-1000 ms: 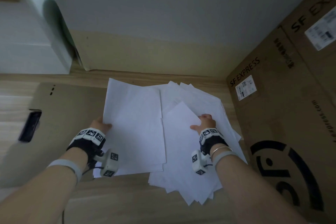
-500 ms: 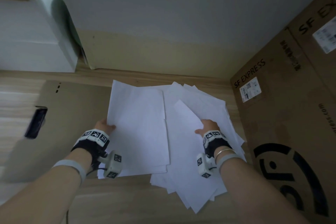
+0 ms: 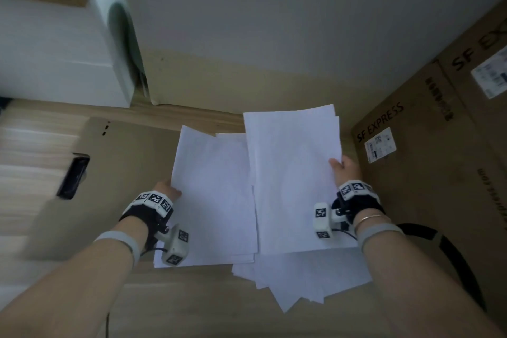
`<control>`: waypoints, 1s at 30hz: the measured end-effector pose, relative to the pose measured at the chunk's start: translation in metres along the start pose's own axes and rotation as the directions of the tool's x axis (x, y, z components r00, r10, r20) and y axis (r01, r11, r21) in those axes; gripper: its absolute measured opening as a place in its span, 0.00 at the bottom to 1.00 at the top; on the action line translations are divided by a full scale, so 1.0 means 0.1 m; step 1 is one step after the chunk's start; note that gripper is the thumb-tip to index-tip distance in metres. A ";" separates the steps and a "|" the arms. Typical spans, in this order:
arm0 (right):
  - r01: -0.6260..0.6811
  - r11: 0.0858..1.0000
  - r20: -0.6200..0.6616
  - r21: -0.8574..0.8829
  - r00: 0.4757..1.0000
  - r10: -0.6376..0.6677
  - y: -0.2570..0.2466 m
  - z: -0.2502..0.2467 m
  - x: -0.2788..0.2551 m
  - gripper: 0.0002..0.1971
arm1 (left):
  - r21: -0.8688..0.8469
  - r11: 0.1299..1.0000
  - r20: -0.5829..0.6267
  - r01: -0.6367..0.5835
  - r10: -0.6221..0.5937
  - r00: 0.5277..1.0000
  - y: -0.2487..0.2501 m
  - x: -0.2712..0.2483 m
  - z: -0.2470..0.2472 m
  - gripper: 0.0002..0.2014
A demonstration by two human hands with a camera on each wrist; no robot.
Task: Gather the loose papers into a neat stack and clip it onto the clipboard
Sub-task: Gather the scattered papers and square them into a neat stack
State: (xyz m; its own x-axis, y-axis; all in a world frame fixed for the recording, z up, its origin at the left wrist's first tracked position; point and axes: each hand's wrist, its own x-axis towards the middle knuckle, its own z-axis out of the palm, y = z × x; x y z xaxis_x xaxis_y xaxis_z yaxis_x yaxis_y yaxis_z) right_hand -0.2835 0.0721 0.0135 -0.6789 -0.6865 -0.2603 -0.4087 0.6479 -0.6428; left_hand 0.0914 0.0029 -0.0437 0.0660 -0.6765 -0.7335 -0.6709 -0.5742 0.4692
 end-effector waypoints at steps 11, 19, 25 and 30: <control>-0.080 0.996 0.286 -0.042 0.954 0.088 -0.20 1.43 -0.82 0.17 | -0.110 0.993 0.110 -0.042 0.054 0.992 -0.09 -0.12 -0.03 0.25; -0.041 0.996 0.297 0.085 0.955 0.014 -0.15 1.42 -0.81 0.17 | -0.081 0.994 0.041 -0.078 0.081 0.996 -0.14 -0.11 0.03 0.28; -0.197 0.968 0.093 -0.158 0.973 0.213 0.47 0.59 -0.37 0.22 | -0.171 0.980 -0.034 -0.105 0.101 0.994 -0.15 -0.05 0.02 0.26; -0.390 0.865 0.037 -0.317 0.906 0.422 0.74 0.20 -0.15 0.34 | -0.249 0.964 -0.018 -0.090 0.089 0.996 -0.10 0.00 0.08 0.25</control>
State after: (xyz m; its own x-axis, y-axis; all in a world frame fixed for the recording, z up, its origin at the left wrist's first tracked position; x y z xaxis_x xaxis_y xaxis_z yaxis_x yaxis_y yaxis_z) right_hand -0.2913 0.1238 -0.0448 -0.7648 -0.3607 -0.5339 -0.2822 0.9324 -0.2258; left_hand 0.0920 0.0119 -0.0520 0.0198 -0.7329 -0.6800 -0.4692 -0.6074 0.6410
